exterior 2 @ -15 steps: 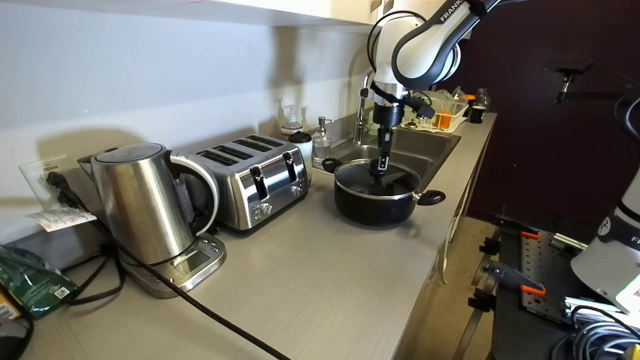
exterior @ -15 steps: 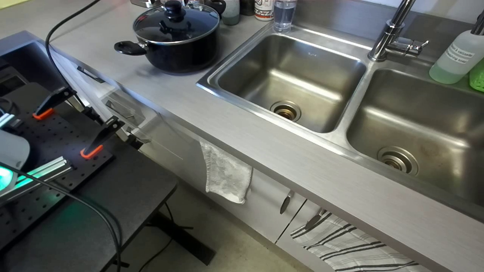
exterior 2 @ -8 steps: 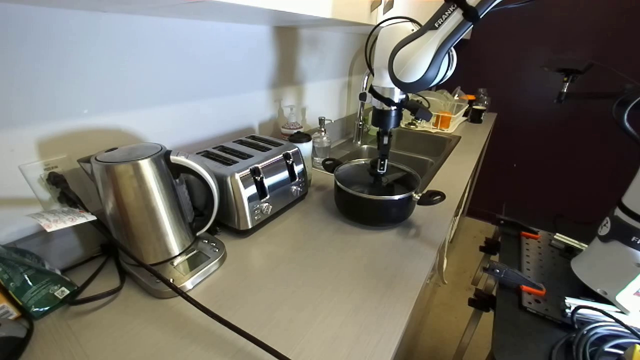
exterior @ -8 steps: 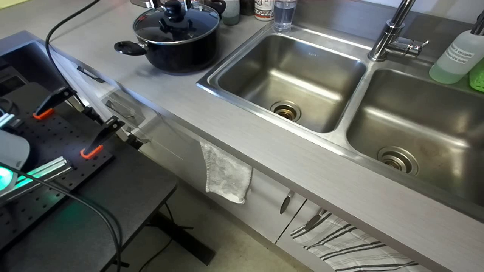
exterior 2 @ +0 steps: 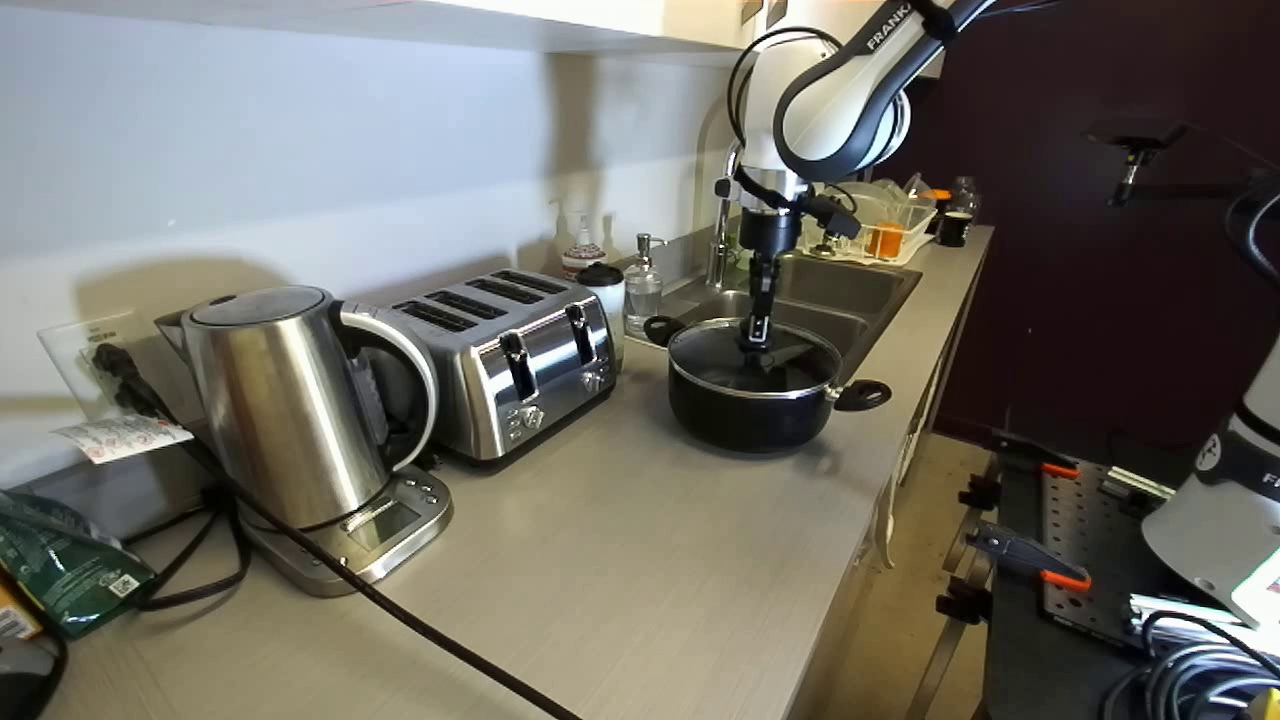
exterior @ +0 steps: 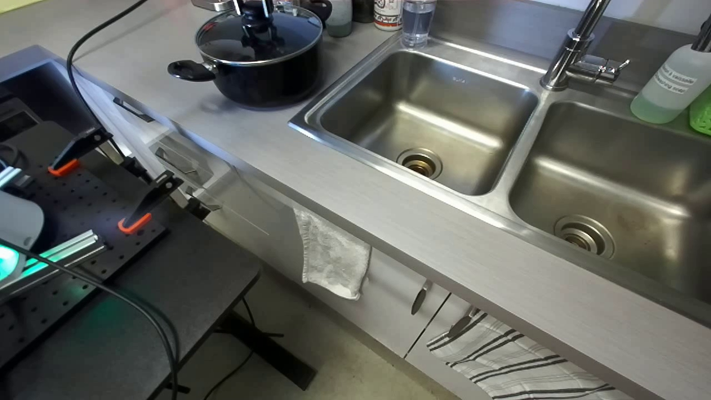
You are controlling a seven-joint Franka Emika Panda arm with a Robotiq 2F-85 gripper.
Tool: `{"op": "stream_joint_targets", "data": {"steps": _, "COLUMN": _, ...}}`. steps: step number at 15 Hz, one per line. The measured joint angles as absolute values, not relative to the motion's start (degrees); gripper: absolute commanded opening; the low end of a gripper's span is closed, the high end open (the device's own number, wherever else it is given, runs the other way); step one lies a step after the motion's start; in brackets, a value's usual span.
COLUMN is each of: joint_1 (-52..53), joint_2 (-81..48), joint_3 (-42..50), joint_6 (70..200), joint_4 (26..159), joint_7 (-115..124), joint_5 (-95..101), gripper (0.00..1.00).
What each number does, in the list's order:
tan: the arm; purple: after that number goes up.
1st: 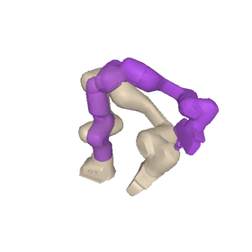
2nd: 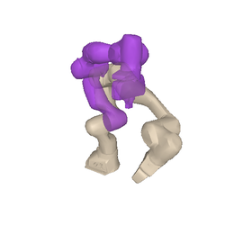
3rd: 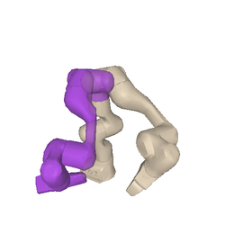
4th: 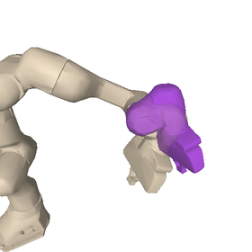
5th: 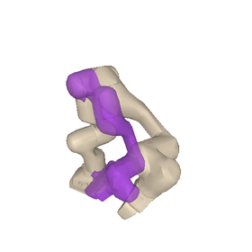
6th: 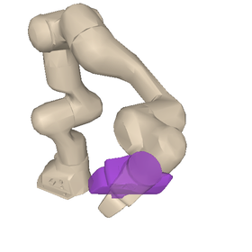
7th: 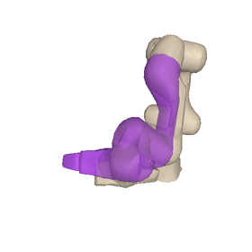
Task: Take the lid off the pot and place it to the left of the pot
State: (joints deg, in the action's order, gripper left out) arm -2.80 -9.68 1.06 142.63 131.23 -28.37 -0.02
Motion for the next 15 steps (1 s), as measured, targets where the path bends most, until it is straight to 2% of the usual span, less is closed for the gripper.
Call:
{"op": "stream_joint_targets", "data": {"steps": 9, "joint_1": -2.8, "joint_2": -8.8, "joint_3": 0.3, "joint_6": 142.6, "joint_4": 131.5, "joint_7": -28.5, "joint_5": 0.0, "gripper": 0.25}}
{"op": "stream_joint_targets", "data": {"steps": 15, "joint_1": -1.9, "joint_2": -1.8, "joint_3": -1.6, "joint_6": 140.7, "joint_4": 134.0, "joint_7": -28.6, "joint_5": 0.0, "gripper": 0.25}}
